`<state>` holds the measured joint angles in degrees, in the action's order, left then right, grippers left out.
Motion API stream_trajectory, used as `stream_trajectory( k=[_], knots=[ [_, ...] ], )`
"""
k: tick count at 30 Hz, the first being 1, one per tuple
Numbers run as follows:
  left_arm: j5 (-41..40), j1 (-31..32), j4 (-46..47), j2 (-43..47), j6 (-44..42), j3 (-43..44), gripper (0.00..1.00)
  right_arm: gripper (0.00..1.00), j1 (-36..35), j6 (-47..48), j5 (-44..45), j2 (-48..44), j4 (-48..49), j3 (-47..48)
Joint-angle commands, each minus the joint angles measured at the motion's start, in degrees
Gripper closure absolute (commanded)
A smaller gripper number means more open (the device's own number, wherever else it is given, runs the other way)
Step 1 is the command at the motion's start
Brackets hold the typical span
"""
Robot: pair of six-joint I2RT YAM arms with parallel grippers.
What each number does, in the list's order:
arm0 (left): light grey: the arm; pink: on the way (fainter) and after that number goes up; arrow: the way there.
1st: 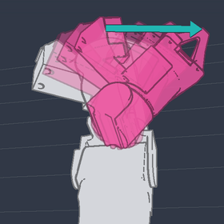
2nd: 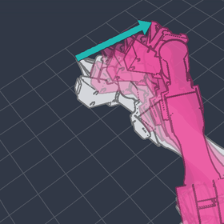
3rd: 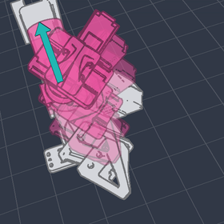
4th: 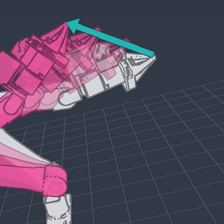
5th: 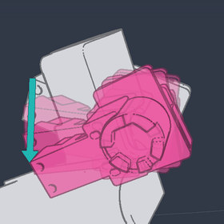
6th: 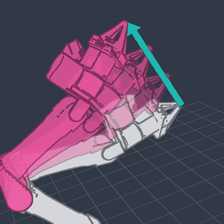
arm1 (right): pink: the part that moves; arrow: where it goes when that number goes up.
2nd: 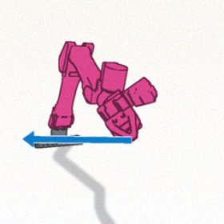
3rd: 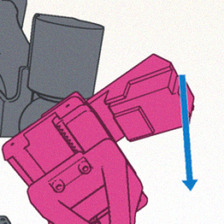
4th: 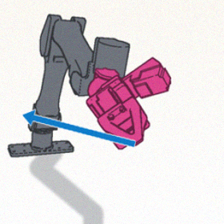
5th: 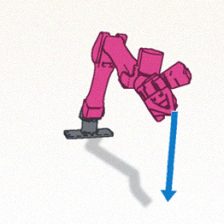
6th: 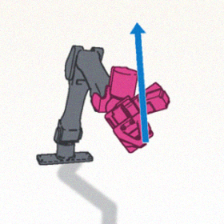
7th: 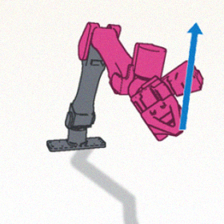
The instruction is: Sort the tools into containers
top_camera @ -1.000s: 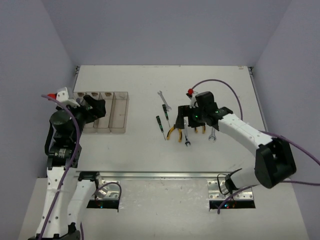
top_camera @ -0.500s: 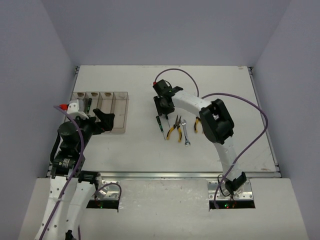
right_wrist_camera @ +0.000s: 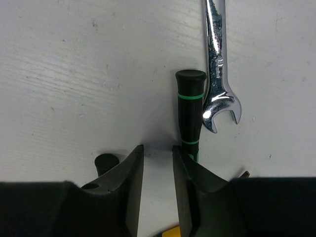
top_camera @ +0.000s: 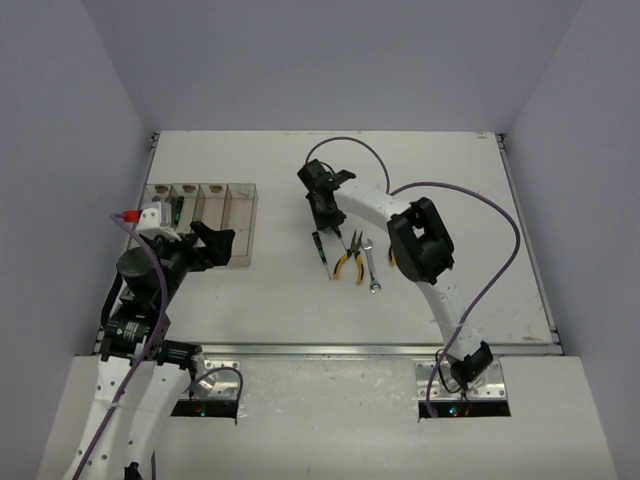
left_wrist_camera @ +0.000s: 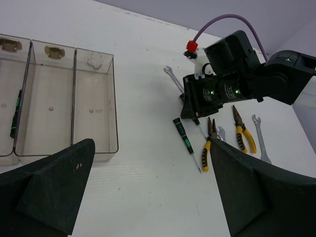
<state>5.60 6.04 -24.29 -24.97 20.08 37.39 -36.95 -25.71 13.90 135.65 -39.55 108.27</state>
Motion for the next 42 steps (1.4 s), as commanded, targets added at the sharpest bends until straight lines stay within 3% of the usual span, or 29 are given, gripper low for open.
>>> stream_trajectory(
  k=[1, 12, 26, 32, 36, 42],
  knots=[
    [1.1, 0.6, 2.7, 0.0, 0.5, -0.1, 0.00, 0.67, -0.3, -0.3, 0.4, -4.2, -0.2, -2.8],
    [1.7, 0.6, 2.8, -0.7, 0.4, -0.2, 0.00, 0.63, -0.2, 3.4, 0.4, -10.9, -3.0, -2.5],
    [2.3, 0.6, 3.0, -1.9, 0.2, -0.2, 0.00, 0.67, 3.4, 4.8, -0.5, -2.1, -2.6, -2.5],
    [2.6, 0.6, 3.2, -2.3, 0.2, -0.3, 0.00, 0.79, 3.5, 4.4, -2.4, -1.5, -0.6, -5.5],
    [2.7, 0.6, 3.2, -2.6, 0.2, -0.2, 0.00, 1.00, 3.5, 4.2, -3.7, -2.0, 0.2, -6.2],
    [6.1, 0.7, 3.3, -4.9, 0.5, 1.3, 0.00, 1.00, 3.5, 4.4, -3.3, -7.0, -2.3, -2.6]
  ],
)
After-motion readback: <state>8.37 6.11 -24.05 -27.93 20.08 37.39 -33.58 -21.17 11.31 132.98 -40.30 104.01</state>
